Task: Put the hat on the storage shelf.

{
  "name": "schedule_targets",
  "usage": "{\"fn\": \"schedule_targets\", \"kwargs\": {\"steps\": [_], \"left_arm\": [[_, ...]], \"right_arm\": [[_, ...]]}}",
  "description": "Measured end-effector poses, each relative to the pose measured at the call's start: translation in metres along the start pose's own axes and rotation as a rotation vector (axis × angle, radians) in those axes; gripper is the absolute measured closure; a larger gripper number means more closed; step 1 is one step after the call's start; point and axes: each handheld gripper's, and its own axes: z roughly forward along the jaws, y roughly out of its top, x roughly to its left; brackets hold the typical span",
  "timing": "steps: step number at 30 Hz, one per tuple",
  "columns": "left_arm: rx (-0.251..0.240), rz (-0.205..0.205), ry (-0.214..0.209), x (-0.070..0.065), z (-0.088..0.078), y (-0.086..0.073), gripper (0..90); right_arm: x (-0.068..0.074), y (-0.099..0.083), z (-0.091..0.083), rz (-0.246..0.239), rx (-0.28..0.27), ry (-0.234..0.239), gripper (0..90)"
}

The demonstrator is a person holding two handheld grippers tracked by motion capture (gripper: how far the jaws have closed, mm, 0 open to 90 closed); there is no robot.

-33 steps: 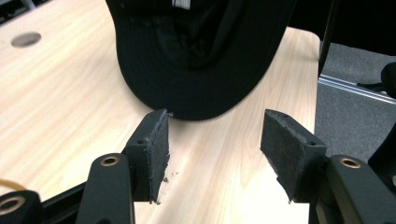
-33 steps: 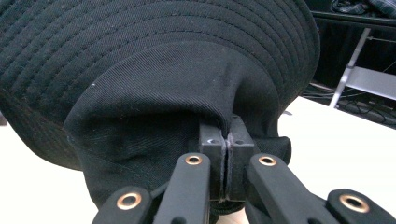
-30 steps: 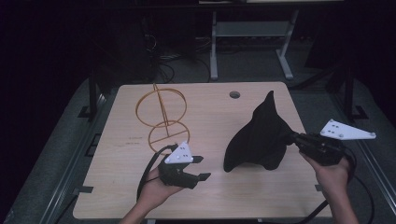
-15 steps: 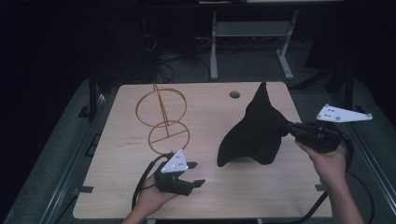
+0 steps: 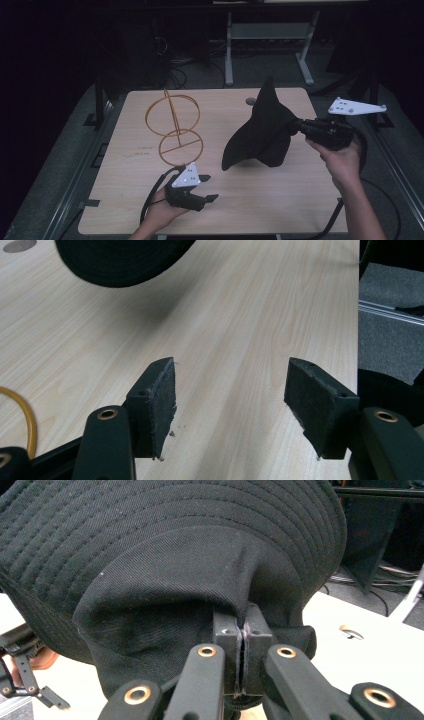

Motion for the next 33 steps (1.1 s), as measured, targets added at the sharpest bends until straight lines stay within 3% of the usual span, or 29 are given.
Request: {"fn": "schedule_targets", "kwargs": {"steps": [7,33], "left_arm": [[0.004,0.017,0.008,0.001,0.001,-0.003,36.6],[-0.014,0.000,-0.010,0.005,0.004,-0.008,35.4]], "right_arm": [[0.003,0.013,0.012,0.004,-0.001,0.021,88.3],[0.012,0.055,0.044,0.015,-0.028,0.075,88.1]]}}
